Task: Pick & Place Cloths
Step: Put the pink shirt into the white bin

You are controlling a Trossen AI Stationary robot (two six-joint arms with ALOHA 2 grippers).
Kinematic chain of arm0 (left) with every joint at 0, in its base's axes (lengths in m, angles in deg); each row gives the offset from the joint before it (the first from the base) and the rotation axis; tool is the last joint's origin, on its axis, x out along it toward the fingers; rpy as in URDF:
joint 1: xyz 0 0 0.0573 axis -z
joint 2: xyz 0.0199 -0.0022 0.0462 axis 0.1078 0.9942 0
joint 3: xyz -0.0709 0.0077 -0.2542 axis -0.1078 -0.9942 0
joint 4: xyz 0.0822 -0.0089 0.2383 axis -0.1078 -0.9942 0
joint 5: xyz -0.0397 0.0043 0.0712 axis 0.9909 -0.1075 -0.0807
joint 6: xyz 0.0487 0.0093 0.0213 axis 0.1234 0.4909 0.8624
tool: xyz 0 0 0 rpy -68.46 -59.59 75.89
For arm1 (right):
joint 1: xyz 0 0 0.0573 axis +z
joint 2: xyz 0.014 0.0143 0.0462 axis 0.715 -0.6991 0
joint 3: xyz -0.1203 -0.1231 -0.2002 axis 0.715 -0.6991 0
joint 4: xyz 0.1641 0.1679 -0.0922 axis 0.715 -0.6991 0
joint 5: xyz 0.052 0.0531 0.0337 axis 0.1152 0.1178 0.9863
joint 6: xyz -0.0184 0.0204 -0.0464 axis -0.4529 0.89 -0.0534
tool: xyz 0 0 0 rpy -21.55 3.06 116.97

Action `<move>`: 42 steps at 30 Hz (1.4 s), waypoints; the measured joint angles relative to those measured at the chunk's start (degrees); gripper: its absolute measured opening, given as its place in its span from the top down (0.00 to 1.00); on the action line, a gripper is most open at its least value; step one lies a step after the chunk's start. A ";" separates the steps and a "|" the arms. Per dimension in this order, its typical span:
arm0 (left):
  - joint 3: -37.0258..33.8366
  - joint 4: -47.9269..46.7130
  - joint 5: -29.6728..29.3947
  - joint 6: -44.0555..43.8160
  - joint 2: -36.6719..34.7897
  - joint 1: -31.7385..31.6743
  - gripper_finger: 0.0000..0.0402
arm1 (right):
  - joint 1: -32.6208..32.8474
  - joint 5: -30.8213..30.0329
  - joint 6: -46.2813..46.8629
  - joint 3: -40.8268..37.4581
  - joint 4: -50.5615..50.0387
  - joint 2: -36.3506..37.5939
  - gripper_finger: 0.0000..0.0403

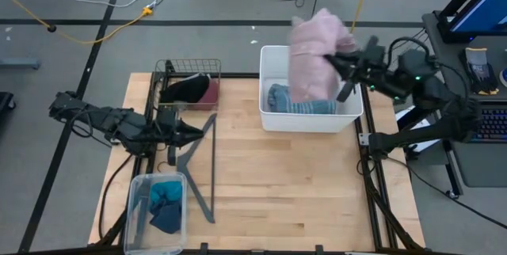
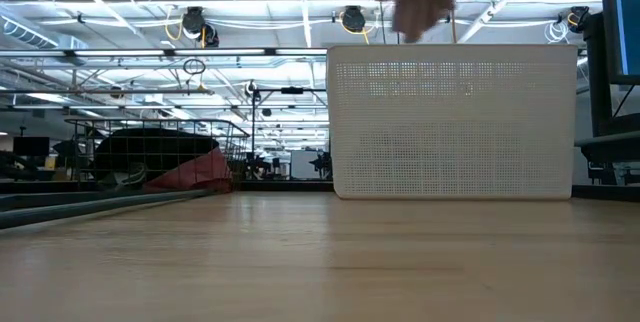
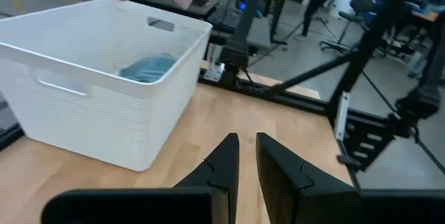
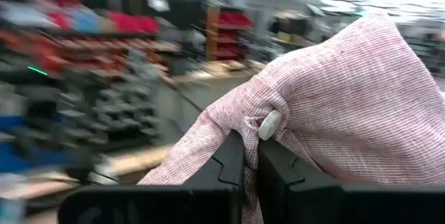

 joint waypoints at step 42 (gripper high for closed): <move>0.00 0.56 -0.17 1.07 0.02 -5.18 0.88 | -10.60 -22.78 2.52 -0.02 -41.08 -14.06 0.98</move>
